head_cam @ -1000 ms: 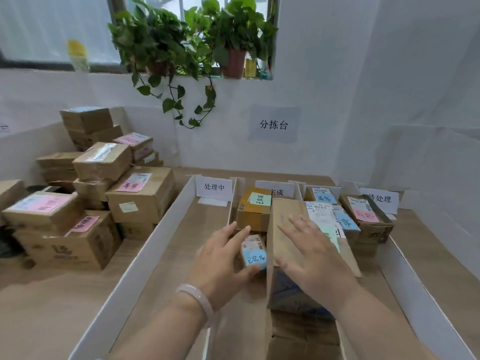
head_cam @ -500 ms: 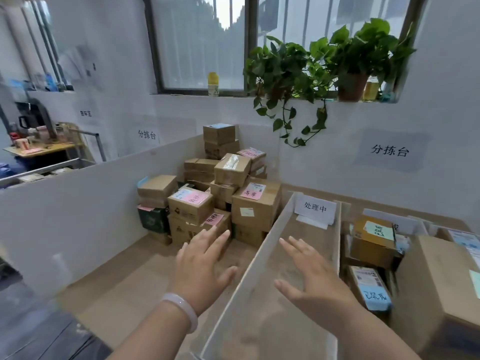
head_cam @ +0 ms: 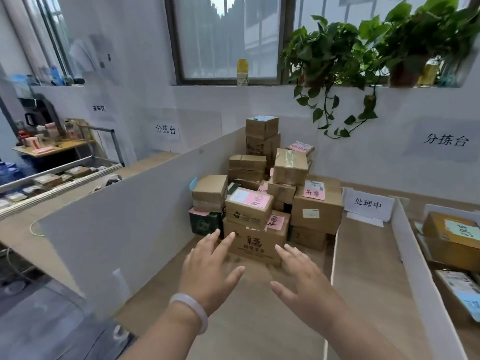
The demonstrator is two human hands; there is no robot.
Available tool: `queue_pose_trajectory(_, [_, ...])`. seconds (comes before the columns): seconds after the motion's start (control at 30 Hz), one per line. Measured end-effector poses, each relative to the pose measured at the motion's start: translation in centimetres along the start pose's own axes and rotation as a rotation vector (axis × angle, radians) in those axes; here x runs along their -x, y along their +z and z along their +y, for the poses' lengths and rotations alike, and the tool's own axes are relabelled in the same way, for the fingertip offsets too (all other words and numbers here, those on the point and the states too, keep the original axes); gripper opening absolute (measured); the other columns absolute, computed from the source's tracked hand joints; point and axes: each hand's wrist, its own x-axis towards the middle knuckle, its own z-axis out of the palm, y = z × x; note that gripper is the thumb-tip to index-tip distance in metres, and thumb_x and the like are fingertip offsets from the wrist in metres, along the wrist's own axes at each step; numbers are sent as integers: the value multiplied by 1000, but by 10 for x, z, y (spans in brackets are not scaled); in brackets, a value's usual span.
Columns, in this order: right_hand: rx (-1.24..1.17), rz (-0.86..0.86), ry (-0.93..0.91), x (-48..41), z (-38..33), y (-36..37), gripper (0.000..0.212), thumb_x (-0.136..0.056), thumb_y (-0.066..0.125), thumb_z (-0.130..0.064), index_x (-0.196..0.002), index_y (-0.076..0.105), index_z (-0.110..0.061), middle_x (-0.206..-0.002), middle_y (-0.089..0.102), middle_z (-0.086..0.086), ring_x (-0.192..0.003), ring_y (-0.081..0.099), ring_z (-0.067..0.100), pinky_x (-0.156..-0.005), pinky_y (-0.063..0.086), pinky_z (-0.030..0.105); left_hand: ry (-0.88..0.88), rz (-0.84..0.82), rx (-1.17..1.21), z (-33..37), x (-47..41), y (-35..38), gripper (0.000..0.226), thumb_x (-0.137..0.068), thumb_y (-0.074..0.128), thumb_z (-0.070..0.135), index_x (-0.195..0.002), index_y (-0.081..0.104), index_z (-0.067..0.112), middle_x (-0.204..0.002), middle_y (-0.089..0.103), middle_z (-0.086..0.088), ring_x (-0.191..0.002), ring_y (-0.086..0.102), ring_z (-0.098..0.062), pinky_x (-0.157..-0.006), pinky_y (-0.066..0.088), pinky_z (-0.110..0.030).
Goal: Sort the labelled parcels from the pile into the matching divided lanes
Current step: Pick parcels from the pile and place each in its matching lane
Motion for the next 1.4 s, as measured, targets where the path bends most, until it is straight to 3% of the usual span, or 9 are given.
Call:
queue_pose_trajectory(0.33, [-94, 64, 159, -94, 21, 14, 71, -92, 56, -46, -152, 19, -40, -158, 15, -19, -146, 11, 4, -120, 18, 33, -23, -154, 204, -21, -77, 42, 72, -91, 49, 62, -151, 13, 48, -162, 6, 15, -149, 6, -10, -120, 18, -36])
queue_pose_trajectory(0.63, [-201, 73, 242, -241, 61, 21, 52, -100, 45, -40, -149, 29, -39, -158, 23, -14, -146, 20, 9, -119, 25, 40, -156, -284, 363, -33, -171, 85, 72, -92, 53, 57, -152, 15, 45, -161, 5, 17, -149, 7, -11, -121, 19, -38])
queue_pose_trajectory(0.8, [-193, 22, 254, -289, 80, 25, 49, -102, 41, -36, -149, 30, -37, -158, 25, -13, -146, 17, 9, -120, 19, 37, -248, -325, 599, -23, -196, 114, 77, -93, 57, 47, -153, 10, 42, -158, 18, 11, -144, 20, -10, -120, 23, -37])
queue_pose_trajectory(0.93, [-214, 50, 256, -299, 88, 33, 48, -100, 44, -37, -147, 34, -35, -153, 31, -13, -142, 26, 9, -114, 29, 33, -268, -328, 704, -18, -202, 122, 81, -95, 56, 41, -153, -1, 44, -153, 17, 12, -135, 23, -3, -116, 23, -31])
queue_pose_trajectory(1.07, [-375, 134, 289, -291, 85, 43, 34, -95, 50, -43, -129, 50, -40, -119, 43, -27, -120, 49, 7, -89, 55, 34, -370, -257, 753, -18, -209, 127, 73, -96, 52, 46, -151, 3, 48, -160, -1, 12, -146, 14, -13, -117, 20, -36])
queue_pose_trajectory(1.13, [-396, 144, 295, -281, 83, 50, 25, -94, 52, -39, -119, 56, -40, -109, 43, -27, -109, 53, 5, -83, 54, 27, -381, -234, 760, -17, -208, 129, 71, -96, 51, 47, -150, 5, 48, -160, -3, 13, -146, 15, -15, -116, 22, -37])
queue_pose_trajectory(1.23, [-462, 188, 339, -260, 77, 56, 22, -93, 58, -27, -113, 56, -37, -113, 46, -17, -101, 53, -3, -79, 43, 12, -346, -193, 785, -18, -206, 131, 69, -96, 55, 39, -148, 11, 51, -159, 8, 11, -143, 22, -13, -112, 26, -33])
queue_pose_trajectory(1.3, [-536, 242, 385, -243, 73, 59, 24, -90, 63, -24, -113, 59, -30, -115, 48, -14, -99, 55, -2, -84, 47, 17, -306, -189, 810, -19, -203, 129, 67, -95, 59, 32, -140, 15, 56, -156, 16, 11, -141, 24, -10, -115, 28, -34])
queue_pose_trajectory(1.4, [-665, 314, 438, -217, 65, 61, 26, -86, 69, -23, -107, 57, -34, -117, 54, -11, -105, 57, 1, -92, 51, 29, -221, -184, 839, -19, -193, 120, 67, -92, 63, 25, -133, 24, 61, -154, 23, 13, -139, 27, -4, -112, 32, -31])
